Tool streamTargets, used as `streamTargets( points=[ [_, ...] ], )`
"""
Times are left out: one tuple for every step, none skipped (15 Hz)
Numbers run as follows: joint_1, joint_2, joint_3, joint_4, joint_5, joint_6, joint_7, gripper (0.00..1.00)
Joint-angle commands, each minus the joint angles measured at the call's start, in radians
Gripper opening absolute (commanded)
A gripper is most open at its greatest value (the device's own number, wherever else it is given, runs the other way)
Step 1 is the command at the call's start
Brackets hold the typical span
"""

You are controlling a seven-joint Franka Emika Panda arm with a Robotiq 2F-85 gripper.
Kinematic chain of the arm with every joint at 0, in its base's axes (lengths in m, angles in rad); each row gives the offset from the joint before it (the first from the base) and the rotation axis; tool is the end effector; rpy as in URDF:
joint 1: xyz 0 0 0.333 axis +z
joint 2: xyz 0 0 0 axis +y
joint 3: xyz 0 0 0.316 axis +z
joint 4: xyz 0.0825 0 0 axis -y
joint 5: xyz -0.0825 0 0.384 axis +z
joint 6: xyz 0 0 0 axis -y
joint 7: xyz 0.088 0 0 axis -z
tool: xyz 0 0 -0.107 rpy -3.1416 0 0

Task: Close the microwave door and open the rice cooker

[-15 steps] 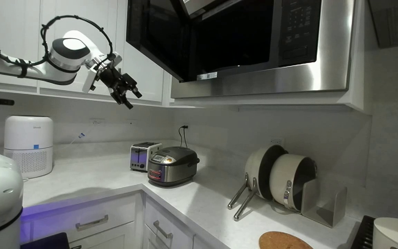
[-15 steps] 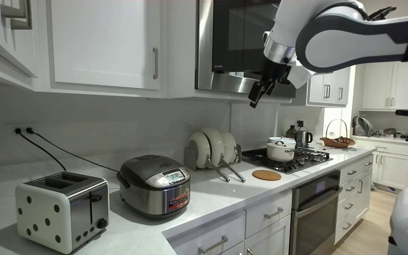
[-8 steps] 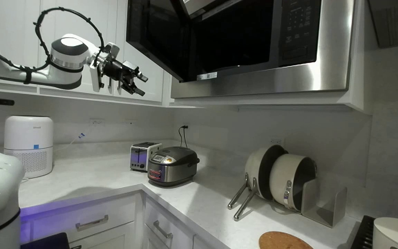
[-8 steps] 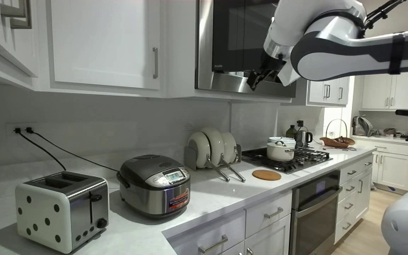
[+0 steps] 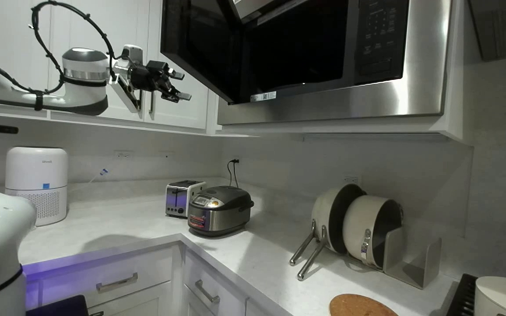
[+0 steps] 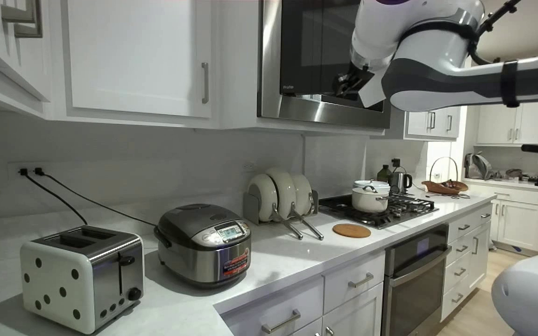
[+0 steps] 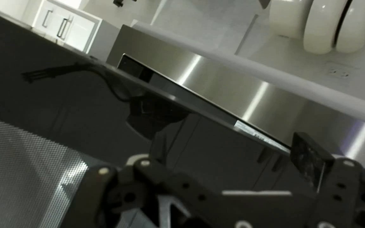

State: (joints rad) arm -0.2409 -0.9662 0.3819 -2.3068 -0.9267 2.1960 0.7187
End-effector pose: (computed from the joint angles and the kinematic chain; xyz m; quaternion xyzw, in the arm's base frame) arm 0.2937 0.0957 0.7370 0.7469 -0.1273 0.5090 0.4085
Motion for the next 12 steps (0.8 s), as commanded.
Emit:
streamTargets(
  points=[
    [-0.018,-0.004,0.025,0.033,-0.115,-0.065,0.117,1.00],
    [-0.006,-0.004,0.019,0.033,-0.146,-0.083,0.142,1.00],
    [0.004,-0.003,0.011,0.035,-0.175,-0.101,0.170,1.00],
    [0.017,-0.002,0.004,0.037,-0.202,-0.124,0.192,1.00],
    [0.030,-0.002,-0.008,0.036,-0.224,-0.144,0.218,1.00],
    [0.045,-0.001,-0.017,0.036,-0.242,-0.168,0.237,1.00],
    [0.062,-0.004,-0.030,0.031,-0.260,-0.187,0.255,0.99],
    [0.078,-0.003,-0.040,0.033,-0.272,-0.213,0.264,0.75],
    [0.095,-0.002,-0.051,0.035,-0.284,-0.235,0.274,0.75],
    [0.116,-0.004,-0.062,0.035,-0.294,-0.257,0.277,0.71],
    [0.135,-0.006,-0.072,0.037,-0.302,-0.278,0.285,0.62],
    [0.154,-0.007,-0.081,0.038,-0.307,-0.298,0.287,0.55]
  ],
)
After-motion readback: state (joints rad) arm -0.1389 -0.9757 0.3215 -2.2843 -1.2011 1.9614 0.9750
